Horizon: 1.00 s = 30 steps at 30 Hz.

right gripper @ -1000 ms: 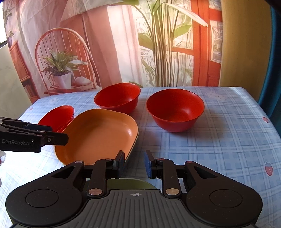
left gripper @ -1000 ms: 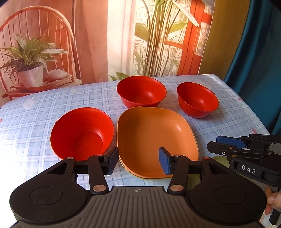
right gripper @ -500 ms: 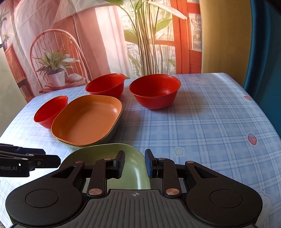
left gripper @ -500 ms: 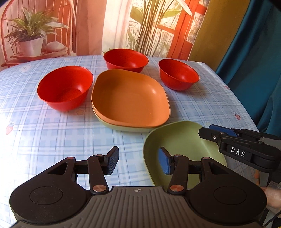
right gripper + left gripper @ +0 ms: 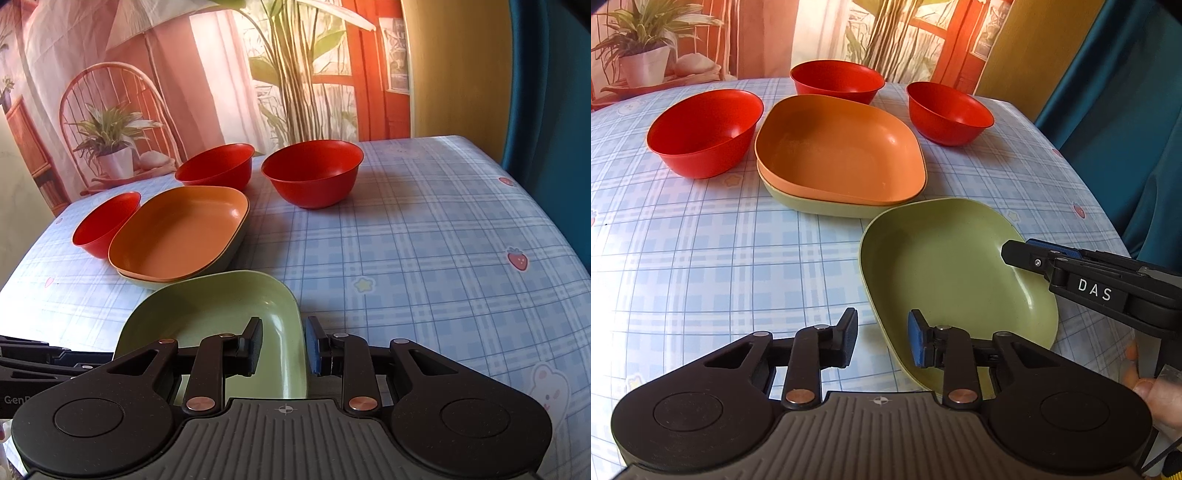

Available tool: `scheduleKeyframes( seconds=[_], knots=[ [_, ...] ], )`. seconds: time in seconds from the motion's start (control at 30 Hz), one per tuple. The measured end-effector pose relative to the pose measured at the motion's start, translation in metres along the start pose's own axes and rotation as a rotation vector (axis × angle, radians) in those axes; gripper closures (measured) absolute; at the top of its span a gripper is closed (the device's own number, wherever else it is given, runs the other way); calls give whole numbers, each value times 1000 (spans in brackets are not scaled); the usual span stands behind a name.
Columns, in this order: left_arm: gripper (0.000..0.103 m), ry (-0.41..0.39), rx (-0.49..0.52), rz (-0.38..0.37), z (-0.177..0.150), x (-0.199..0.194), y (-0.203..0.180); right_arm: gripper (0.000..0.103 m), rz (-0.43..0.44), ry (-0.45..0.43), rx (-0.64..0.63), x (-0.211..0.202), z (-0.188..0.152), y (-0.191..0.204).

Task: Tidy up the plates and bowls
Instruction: 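Carry the held green plate with the right tool toward the plate stack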

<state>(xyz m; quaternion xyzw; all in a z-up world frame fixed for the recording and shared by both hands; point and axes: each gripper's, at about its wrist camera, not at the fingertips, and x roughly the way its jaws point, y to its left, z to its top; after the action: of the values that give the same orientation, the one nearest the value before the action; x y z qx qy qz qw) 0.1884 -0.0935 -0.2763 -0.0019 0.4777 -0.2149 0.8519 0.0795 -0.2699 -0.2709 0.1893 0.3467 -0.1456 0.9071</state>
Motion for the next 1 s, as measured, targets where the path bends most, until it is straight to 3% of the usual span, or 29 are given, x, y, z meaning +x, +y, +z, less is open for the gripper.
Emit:
scheduleKeyframes(
  seconds=[0.07, 0.2, 1.0],
  knots=[
    [74, 3, -4, -5, -2, 2, 1, 79, -3, 4, -3, 0, -1, 0],
    [88, 7, -2, -27, -4, 5, 1, 79, -3, 14, -2, 1, -3, 0],
    [88, -36, -8, -8, 2, -4, 6, 79, 8, 29, 6, 5, -1, 6]
  ],
)
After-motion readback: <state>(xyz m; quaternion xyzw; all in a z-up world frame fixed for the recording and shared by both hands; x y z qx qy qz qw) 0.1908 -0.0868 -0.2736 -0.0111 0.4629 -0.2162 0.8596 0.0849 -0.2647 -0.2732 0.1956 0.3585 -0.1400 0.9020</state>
